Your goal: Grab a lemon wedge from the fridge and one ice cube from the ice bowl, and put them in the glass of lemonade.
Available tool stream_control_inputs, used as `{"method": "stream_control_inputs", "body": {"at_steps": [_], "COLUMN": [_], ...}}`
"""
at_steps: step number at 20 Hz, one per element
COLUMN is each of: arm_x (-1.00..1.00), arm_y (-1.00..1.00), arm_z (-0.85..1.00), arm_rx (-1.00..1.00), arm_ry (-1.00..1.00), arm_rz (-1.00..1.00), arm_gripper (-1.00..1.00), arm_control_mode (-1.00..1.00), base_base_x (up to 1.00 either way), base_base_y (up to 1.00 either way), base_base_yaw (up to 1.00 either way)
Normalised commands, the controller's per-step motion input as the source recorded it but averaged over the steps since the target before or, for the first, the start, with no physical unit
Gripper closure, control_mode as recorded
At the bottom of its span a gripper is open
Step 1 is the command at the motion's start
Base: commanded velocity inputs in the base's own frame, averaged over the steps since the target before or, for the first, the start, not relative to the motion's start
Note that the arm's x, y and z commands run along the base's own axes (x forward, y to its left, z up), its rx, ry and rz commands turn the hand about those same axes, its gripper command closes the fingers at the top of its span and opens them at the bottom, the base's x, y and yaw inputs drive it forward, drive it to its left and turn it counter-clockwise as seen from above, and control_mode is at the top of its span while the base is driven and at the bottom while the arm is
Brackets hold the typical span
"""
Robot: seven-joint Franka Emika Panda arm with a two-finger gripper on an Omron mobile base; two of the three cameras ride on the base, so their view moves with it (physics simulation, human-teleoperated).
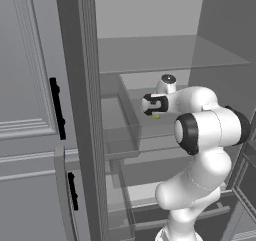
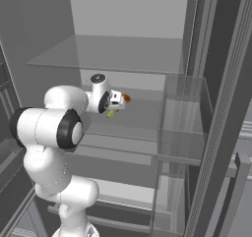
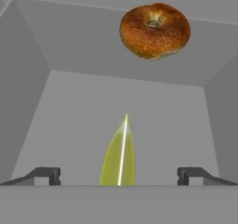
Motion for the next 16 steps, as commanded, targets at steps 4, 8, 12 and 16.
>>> {"method": "stream_control_inputs", "body": {"at_steps": [4,8,12,16], "arm_x": [-0.1,-0.06,-0.08,0.0], "arm_y": [-0.1,0.0,0.0,0.0], "arm_z": [-0.09,-0.03,-0.07,-0.36], "arm_rx": [0.0,0.0,0.0,0.0], "arm_ry": [0.03,0.02,0.0,0.0], "arm_rz": [0.0,0.0,0.0,0.0], "arm_gripper": [-1.0,-1.0,-1.0,-1.0], "arm_control_mode": [-1.0,-1.0,-1.0,-1.0], "base_base_x": [0.0,0.0,0.0,0.0], "base_base_y": [0.0,0.0,0.0,0.0], "base_base_yaw": [0.0,0.0,0.0,0.0]}}
